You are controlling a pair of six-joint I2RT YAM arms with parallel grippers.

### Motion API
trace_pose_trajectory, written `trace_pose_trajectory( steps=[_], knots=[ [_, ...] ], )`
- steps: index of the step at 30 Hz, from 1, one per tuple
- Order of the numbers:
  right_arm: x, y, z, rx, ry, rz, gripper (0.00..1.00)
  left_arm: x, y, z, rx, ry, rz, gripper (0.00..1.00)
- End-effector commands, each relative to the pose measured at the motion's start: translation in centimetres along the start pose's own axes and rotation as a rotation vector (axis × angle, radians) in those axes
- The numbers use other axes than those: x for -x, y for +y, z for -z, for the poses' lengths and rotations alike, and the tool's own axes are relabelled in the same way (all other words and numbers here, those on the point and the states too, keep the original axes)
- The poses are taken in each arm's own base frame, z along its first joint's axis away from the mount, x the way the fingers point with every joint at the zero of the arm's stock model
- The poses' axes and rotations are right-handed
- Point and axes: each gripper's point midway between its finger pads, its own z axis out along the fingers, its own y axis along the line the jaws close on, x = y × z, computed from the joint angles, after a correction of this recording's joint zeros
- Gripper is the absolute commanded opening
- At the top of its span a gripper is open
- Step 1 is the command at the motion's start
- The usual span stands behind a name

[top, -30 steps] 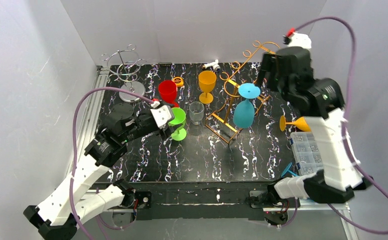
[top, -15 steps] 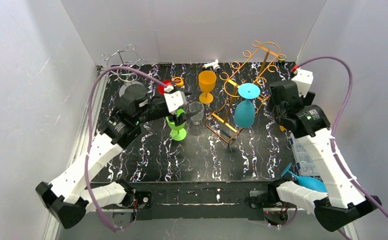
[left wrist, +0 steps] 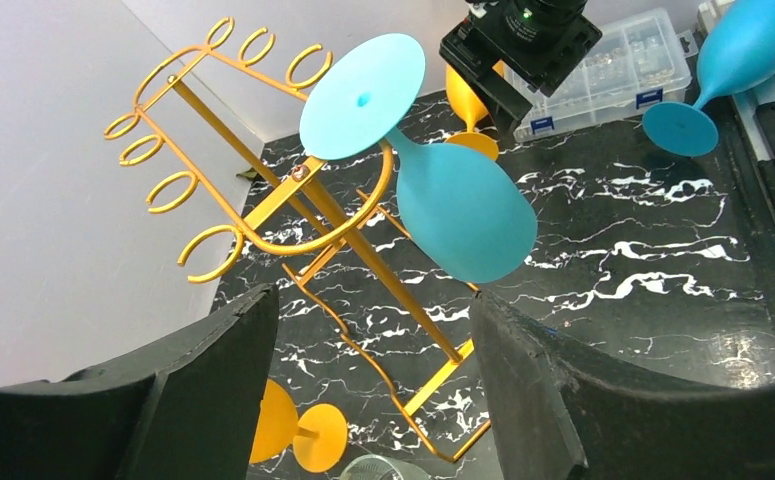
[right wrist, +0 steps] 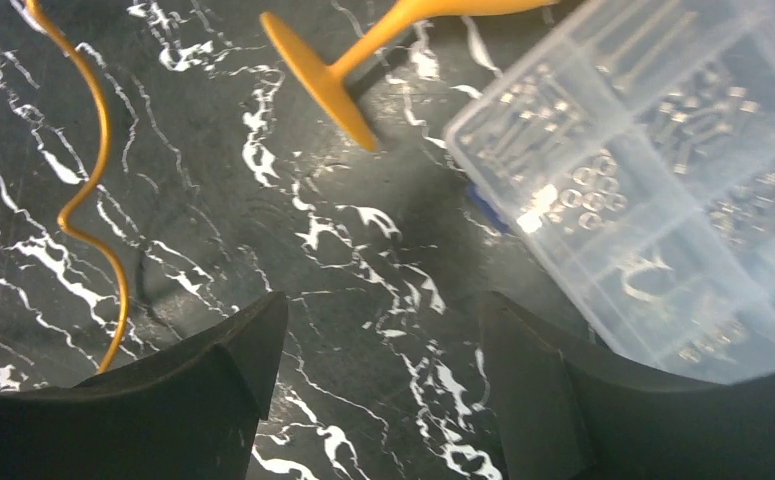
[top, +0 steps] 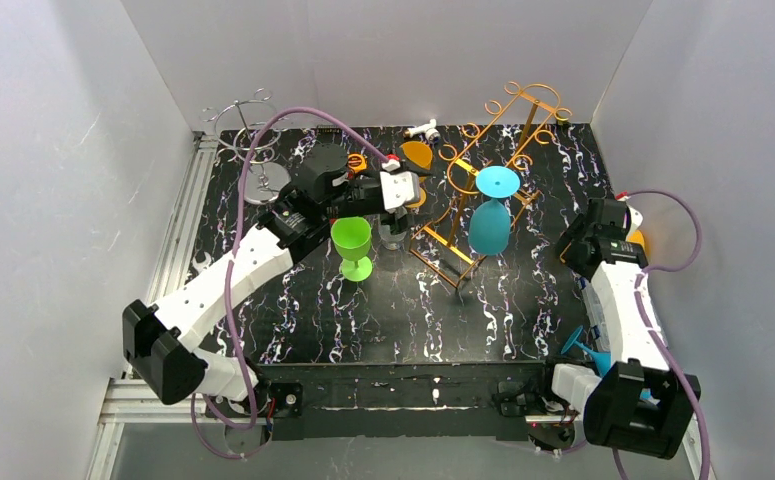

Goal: Place the wine glass upside down on the wine glass rack

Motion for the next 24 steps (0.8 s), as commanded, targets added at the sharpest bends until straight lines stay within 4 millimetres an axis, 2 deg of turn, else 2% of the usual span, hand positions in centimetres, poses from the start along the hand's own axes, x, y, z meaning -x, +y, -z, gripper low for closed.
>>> trace_pose_trajectory(
  steps=[1, 4, 8, 16, 19, 24],
  knots=[
    [1.8, 3.6, -1.7, 0.172, -0.047, -0.011, 0.79, 3.1, 1.6, 0.1, 0.04, -0.072, -0.077, 0.69],
    [1.9, 3.9, -2.8, 0.167, -0.043, 0.005, 0.79, 3.2, 1.3, 1.2, 0.07, -0.067, -0.055, 0.7],
    [2.2, 3.5, -4.3, 0.135, -0.045, 0.018, 0.78, 3.7, -0.1, 3.3, 0.089, -0.074, -0.024, 0.72],
    [3.8, 3.9, -7.4, 0.085, -0.053, 0.038, 0.61, 5.6, -1.2, 8.1, 0.198, -0.088, 0.012, 0.76],
    [4.1, 4.4, -8.4, 0.082, -0.041, 0.039, 0.52, 5.8, -1.3, 9.5, 0.234, -0.059, 0.041, 0.8],
    [4.3, 4.2, -9.3, 0.059, -0.038, 0.045, 0.4, 5.6, -2.2, 11.3, 0.256, -0.032, 0.055, 0.82]
  ],
)
